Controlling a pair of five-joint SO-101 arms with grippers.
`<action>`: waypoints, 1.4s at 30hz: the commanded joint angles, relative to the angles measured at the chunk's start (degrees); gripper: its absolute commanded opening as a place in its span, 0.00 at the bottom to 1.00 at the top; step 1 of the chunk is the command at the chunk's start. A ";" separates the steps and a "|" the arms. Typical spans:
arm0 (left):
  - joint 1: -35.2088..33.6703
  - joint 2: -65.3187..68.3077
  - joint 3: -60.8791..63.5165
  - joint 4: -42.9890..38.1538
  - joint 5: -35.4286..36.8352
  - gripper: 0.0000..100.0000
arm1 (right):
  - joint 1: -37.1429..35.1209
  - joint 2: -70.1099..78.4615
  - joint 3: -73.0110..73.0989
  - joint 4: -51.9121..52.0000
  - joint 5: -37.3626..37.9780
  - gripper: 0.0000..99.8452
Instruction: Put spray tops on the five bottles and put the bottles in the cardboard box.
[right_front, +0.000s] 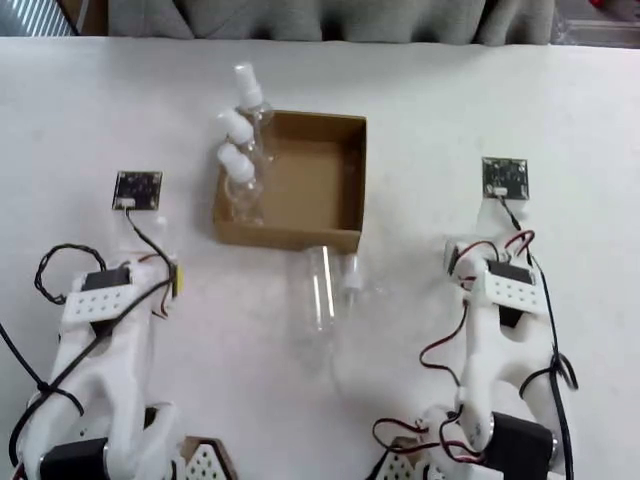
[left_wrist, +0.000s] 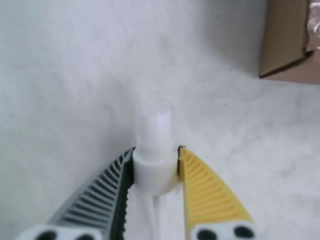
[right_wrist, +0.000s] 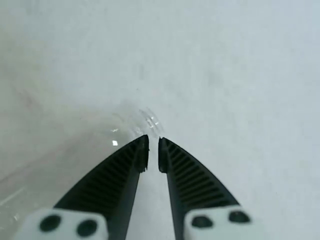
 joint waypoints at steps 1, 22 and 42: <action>0.13 -2.24 0.09 0.53 -0.62 0.02 | -2.42 -0.13 -1.76 -2.59 -0.26 0.03; 0.31 -2.24 -0.09 -0.70 -0.70 0.02 | -4.26 -0.75 -27.16 40.04 -26.64 0.03; 0.31 -2.24 0.00 -1.14 -0.70 0.02 | -7.87 -0.75 -25.93 52.00 -21.01 0.02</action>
